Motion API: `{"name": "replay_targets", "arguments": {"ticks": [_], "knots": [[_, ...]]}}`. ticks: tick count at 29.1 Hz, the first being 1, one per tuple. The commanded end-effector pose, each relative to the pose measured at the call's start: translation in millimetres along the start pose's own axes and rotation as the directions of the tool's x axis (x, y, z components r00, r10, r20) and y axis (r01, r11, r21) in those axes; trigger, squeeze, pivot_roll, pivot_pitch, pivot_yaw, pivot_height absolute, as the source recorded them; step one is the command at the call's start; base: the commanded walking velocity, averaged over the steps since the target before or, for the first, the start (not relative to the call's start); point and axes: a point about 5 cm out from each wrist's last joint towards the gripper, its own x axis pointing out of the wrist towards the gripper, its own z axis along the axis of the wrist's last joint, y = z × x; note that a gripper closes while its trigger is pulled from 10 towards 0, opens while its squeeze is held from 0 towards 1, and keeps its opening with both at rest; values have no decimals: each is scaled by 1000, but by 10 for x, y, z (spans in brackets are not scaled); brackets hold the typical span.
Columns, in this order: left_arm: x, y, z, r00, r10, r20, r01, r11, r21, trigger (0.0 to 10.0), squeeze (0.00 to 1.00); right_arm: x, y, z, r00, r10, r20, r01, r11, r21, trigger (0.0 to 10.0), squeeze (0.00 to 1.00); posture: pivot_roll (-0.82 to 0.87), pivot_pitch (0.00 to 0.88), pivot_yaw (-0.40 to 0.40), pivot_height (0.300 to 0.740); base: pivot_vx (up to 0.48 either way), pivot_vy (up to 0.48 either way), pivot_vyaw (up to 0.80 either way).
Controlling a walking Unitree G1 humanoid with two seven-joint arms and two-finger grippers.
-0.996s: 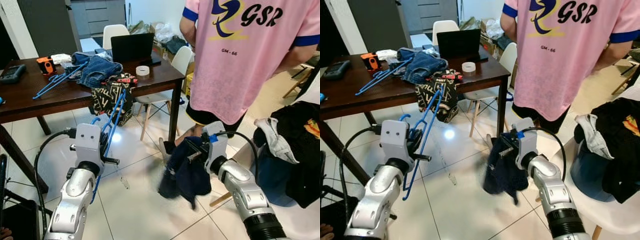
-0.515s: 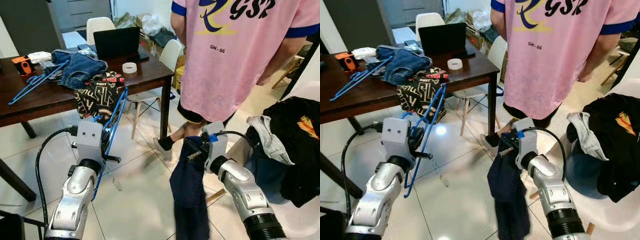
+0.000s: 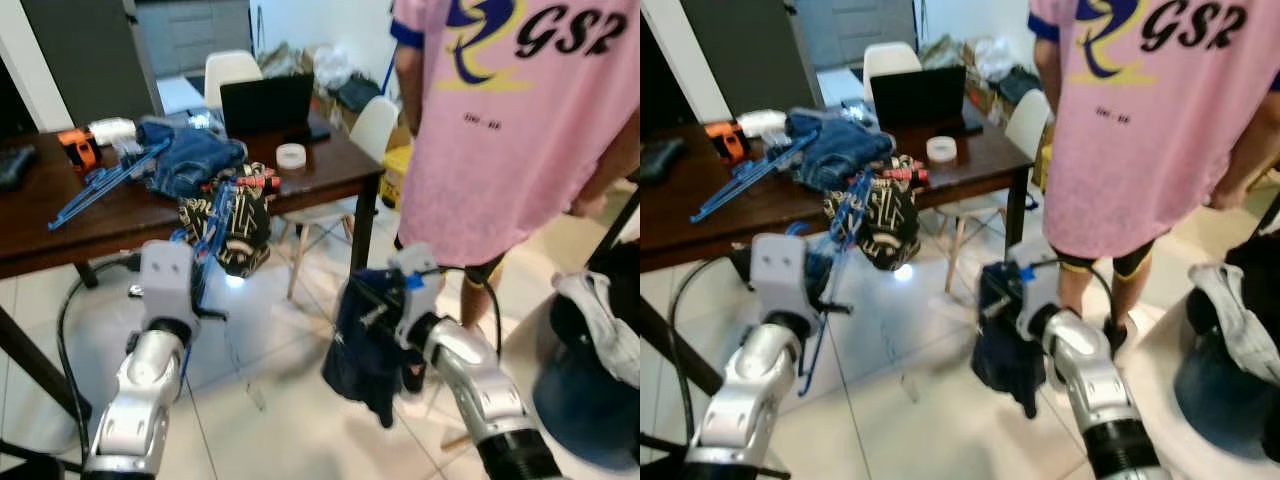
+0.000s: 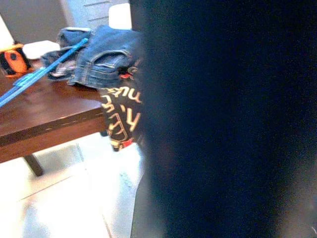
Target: Hang hanger
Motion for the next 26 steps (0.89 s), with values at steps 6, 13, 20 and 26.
{"name": "replay_targets", "arguments": {"ticks": [6,13,20,26], "knots": [[44,-42,48,1000,-14,13,14,1000,-18,10000,0,40,7,107,999,-4,55,3,1000,16,10000,0,24,0,-7,740,316,0,0],[98,-36,220,997,-13,71,14,1000,-10,10000,0,85,97,416,978,93,189,-111,990,87,10000,0,28,0,-10,740,371,0,-343],[189,-32,577,982,-2,187,0,1000,11,10000,0,129,356,1005,877,319,360,-333,943,-22,10000,0,30,0,-13,740,442,0,-229],[230,-35,747,971,-1,241,-4,1000,23,10000,0,203,525,1100,846,417,334,-394,909,-137,10000,0,34,0,-18,740,441,0,0]]}}
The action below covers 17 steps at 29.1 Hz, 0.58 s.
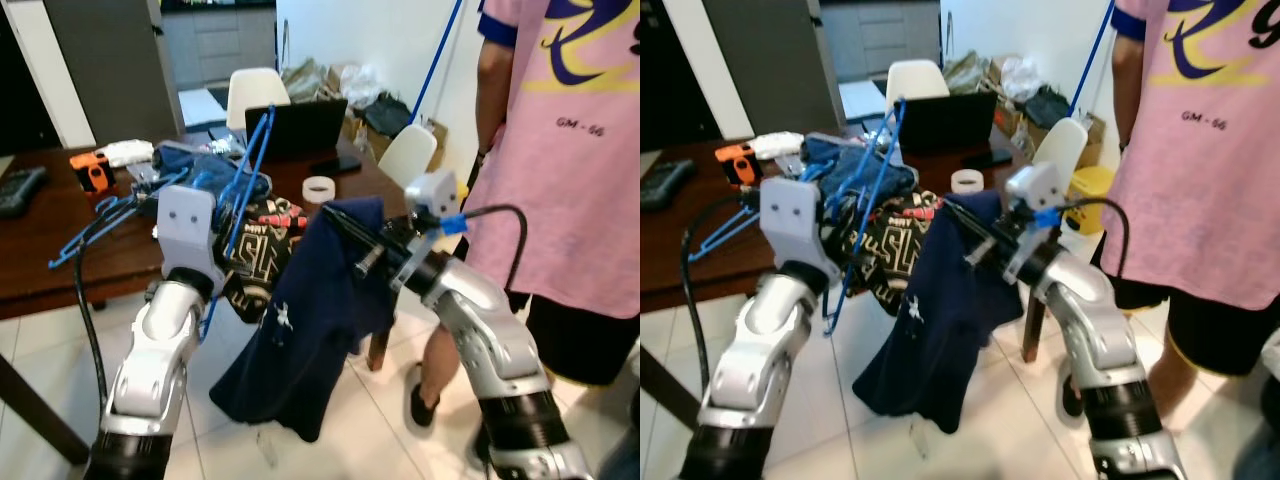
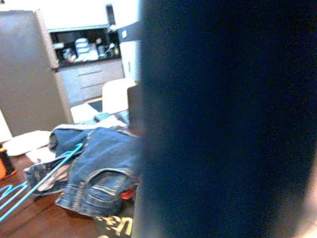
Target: Hang hanger
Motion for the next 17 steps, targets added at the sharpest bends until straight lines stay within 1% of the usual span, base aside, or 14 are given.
{"name": "replay_targets", "arguments": {"ticks": [1,2,3,6,8,9,11,12,15,16,17], "knots": [[38,-4,53,1000,0,10,0,1000,16,10000,0,3,14,42,999,33,3,-33,999,-24,10000,0,39,0,-19,740,439,0,581],[56,-3,91,1000,2,22,-3,1000,20,10000,0,30,49,65,998,64,9,-64,998,-29,10000,0,39,0,-19,740,435,0,775],[56,-3,91,1000,2,22,-3,1000,20,10000,0,30,49,65,998,64,9,-64,998,-29,10000,0,39,0,-19,740,435,0,775],[77,8,158,999,8,43,-10,999,34,10000,0,65,112,98,992,122,18,-121,992,-22,10000,0,47,0,-21,740,435,0,775],[78,11,170,999,10,46,-12,999,38,10000,0,65,121,106,991,130,20,-129,991,-17,10000,0,47,0,-21,740,439,0,775],[80,14,183,999,11,47,-13,999,40,10000,0,71,103,137,993,110,36,-109,994,-17,10000,0,48,0,-22,740,435,0,775],[80,14,183,999,11,47,-13,999,40,10000,0,71,103,137,993,110,36,-109,994,-17,10000,0,48,0,-22,740,435,0,775],[81,12,195,999,11,49,-13,999,42,10000,0,84,55,191,996,59,68,-57,998,-25,10000,0,46,0,-20,740,435,0,0],[81,12,195,999,11,49,-13,999,42,10000,0,84,55,191,996,59,68,-57,998,-25,10000,0,46,0,-20,740,435,0,0],[85,3,205,999,10,53,-13,999,45,10000,0,104,20,305,989,33,145,-39,999,38,10000,0,46,0,-17,740,435,0,0],[85,3,205,999,10,53,-13,999,45,10000,0,104,20,305,989,33,145,-39,999,38,10000,0,46,0,-17,740,435,0,0]]}}
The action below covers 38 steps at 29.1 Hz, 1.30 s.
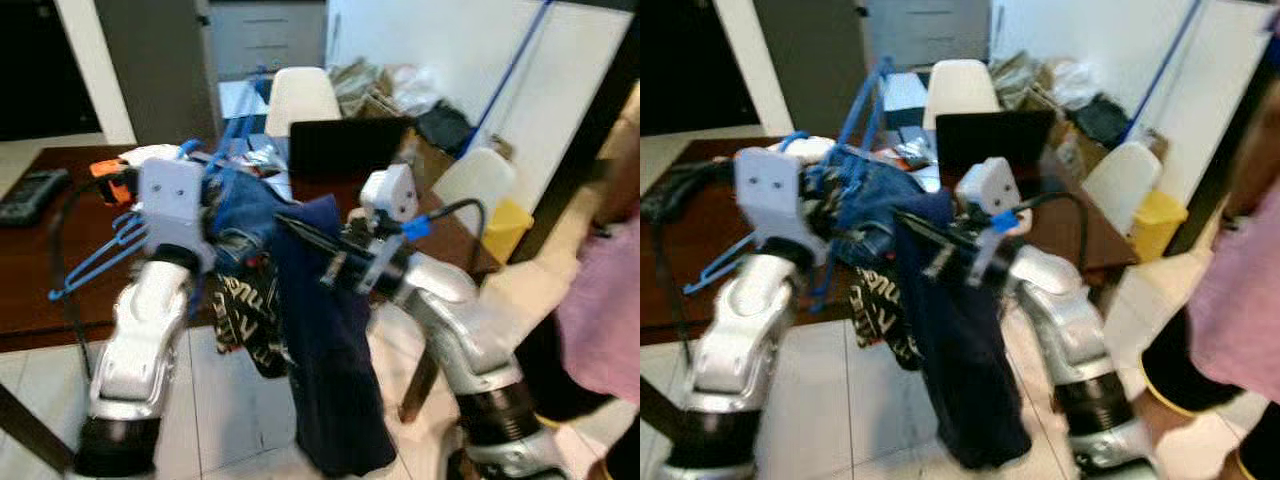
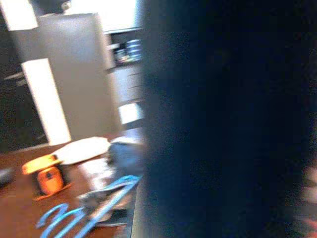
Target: Hang hanger
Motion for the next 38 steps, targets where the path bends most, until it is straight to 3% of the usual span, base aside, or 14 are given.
{"name": "replay_targets", "arguments": {"ticks": [1,3,13,16,18,20,21,23,31,33,34,36,37,38], "knots": [[12,-87,39,1000,-26,12,26,1000,12,10000,0,4,-62,244,994,-17,110,14,999,31,10000,0,45,0,-17,740,435,0,0],[28,-99,68,999,-24,23,23,1000,20,10000,0,57,-57,387,985,18,170,-27,998,53,10000,0,45,0,-20,740,433,0,0],[58,-54,133,999,2,49,-5,998,56,10000,0,192,-126,653,970,46,241,-51,999,15,10000,0,50,0,-24,740,430,0,0],[65,-21,161,998,25,63,-30,997,78,10000,0,335,-180,937,944,55,324,-61,998,8,10000,0,52,0,-27,740,434,0,0],[65,-21,161,998,25,63,-30,997,78,10000,0,335,-180,937,944,55,324,-61,998,8,10000,0,52,0,-27,740,431,0,0],[72,45,226,991,90,104,-102,988,117,10000,0,509,-368,1217,925,-32,377,34,999,2,10000,0,52,0,-36,740,317,0,0],[72,45,226,991,90,104,-102,988,117,10000,0,509,-368,1217,925,-32,377,34,999,2,10000,0,52,0,-36,740,259,0,0],[65,116,284,978,149,144,-172,972,159,10000,0,629,-527,1270,929,-165,332,207,974,-96,10000,0,55,0,-45,740,0,0,0],[55,162,298,971,180,157,-208,961,184,10000,0,701,-608,1243,921,-251,296,300,945,-131,10000,0,60,0,-49,740,0,0,0],[53,167,304,970,181,162,-210,959,191,10000,0,723,-632,1192,926,-281,253,331,926,-182,10000,0,60,0,-49,740,0,0,0],[49,167,311,969,180,167,-212,956,202,10000,0,747,-637,1071,941,-293,171,329,910,-253,10000,0,65,0,-55,740,0,0,0],[46,174,331,966,186,178,-223,951,213,10000,0,727,-512,637,977,-198,-82,149,902,-405,10000,0,68,0,-54,740,0,0,0],[46,174,331,966,186,178,-223,951,213,10000,0,727,-512,637,977,-198,-82,149,902,-405,10000,0,68,0,-54,740,0,0,0],[47,180,339,965,190,181,-228,950,215,10000,0,673,-413,448,975,-108,-194,21,913,-408,10000,0,69,0,-53,740,0,0,0]]}}
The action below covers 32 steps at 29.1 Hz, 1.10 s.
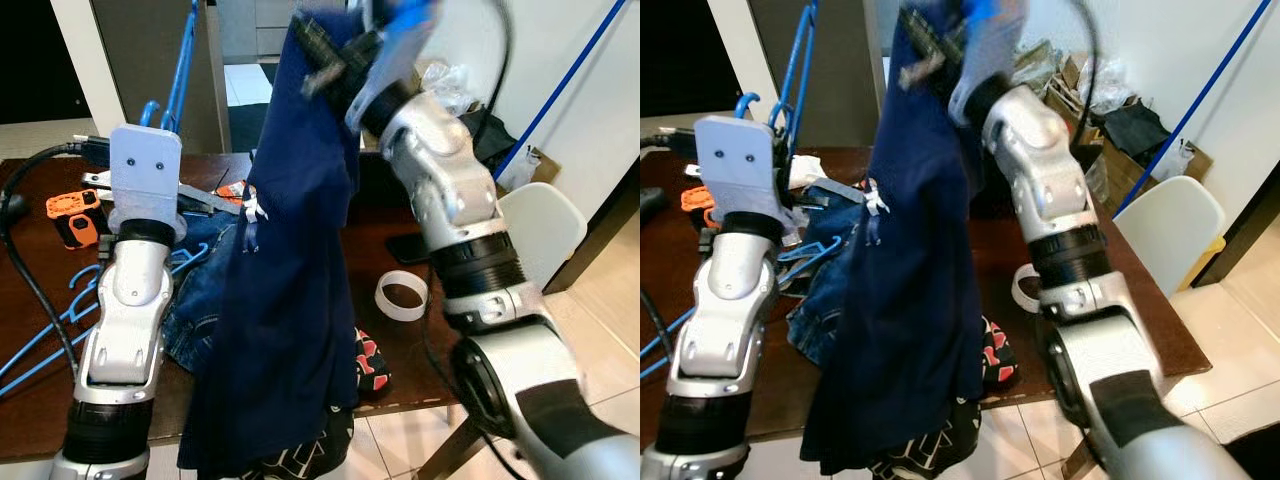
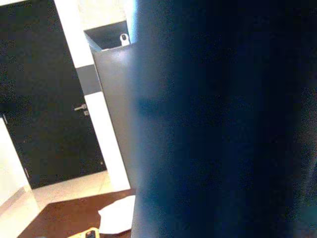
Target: Hang hanger
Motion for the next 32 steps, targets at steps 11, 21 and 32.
{"name": "replay_targets", "arguments": {"ticks": [11,21,32], "knots": [[1,1,68,999,5,33,-5,1000,13,10000,0,-587,589,-762,770,521,-367,-532,843,79,10000,0,64,0,-40,740,0,0,0],[24,-61,68,998,-53,27,53,998,-21,10000,0,-998,756,-906,647,671,-363,-624,739,254,10000,1000,54,0,-36,740,0,0,0],[67,-176,33,952,-305,-16,301,946,-116,10000,0,-1504,590,-834,581,753,-309,-637,657,403,10000,1000,56,0,-20,740,0,0,0]]}}
